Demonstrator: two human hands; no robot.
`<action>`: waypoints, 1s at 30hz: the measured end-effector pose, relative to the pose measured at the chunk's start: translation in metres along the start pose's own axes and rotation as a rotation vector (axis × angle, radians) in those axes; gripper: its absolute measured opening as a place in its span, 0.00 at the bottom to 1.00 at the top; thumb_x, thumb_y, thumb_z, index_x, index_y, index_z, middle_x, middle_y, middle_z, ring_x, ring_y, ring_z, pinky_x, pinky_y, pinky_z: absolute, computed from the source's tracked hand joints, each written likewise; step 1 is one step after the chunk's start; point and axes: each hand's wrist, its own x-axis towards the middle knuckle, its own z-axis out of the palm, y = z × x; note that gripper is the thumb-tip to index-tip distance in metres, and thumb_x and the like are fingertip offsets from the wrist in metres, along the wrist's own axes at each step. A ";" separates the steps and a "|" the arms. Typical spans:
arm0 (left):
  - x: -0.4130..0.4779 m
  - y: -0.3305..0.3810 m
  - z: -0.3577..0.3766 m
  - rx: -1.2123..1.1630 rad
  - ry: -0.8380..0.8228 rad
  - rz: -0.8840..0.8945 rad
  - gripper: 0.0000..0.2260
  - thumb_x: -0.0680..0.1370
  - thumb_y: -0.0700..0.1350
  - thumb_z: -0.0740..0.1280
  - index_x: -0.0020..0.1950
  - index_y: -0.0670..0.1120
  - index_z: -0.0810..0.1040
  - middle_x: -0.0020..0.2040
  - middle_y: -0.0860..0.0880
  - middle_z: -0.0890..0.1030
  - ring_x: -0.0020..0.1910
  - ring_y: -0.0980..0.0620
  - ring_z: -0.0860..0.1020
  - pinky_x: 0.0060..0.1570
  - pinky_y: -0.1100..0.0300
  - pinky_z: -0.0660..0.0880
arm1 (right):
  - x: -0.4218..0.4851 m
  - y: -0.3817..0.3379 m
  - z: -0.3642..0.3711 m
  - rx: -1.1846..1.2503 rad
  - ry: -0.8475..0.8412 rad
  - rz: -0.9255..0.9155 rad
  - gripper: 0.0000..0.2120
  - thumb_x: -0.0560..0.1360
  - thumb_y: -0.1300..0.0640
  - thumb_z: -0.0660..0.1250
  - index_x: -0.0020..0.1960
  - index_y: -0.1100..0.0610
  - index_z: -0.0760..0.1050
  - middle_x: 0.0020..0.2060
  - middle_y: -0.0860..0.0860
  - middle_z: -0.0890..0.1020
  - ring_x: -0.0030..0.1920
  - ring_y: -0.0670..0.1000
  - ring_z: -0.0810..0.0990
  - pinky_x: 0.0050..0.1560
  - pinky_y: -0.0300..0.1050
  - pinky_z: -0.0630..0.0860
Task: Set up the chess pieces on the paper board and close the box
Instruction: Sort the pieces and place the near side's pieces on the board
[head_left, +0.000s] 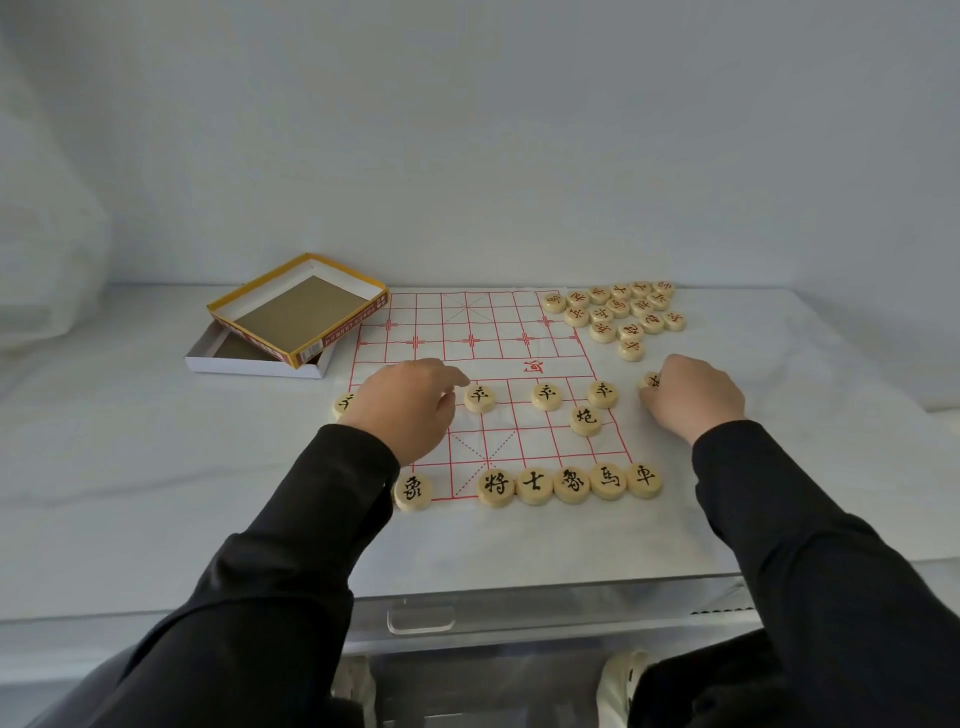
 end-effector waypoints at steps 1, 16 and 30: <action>0.000 -0.002 -0.001 -0.005 0.000 -0.007 0.16 0.80 0.42 0.55 0.66 0.50 0.73 0.63 0.51 0.76 0.59 0.52 0.74 0.61 0.58 0.71 | -0.001 -0.002 -0.003 0.019 0.019 -0.010 0.11 0.78 0.53 0.58 0.53 0.59 0.72 0.50 0.57 0.79 0.50 0.59 0.77 0.41 0.44 0.68; 0.003 -0.001 -0.009 -0.901 -0.162 -0.446 0.11 0.76 0.51 0.66 0.46 0.45 0.82 0.38 0.49 0.80 0.35 0.53 0.74 0.35 0.62 0.72 | -0.069 -0.079 -0.023 0.523 -0.057 -0.663 0.14 0.72 0.47 0.69 0.57 0.49 0.76 0.41 0.44 0.78 0.37 0.43 0.75 0.40 0.42 0.75; -0.002 -0.008 -0.013 -0.983 -0.273 -0.527 0.06 0.73 0.45 0.71 0.44 0.42 0.83 0.36 0.47 0.83 0.31 0.56 0.76 0.32 0.64 0.74 | -0.081 -0.098 -0.022 0.369 -0.031 -0.784 0.15 0.74 0.44 0.66 0.58 0.49 0.76 0.44 0.43 0.79 0.43 0.46 0.77 0.40 0.36 0.71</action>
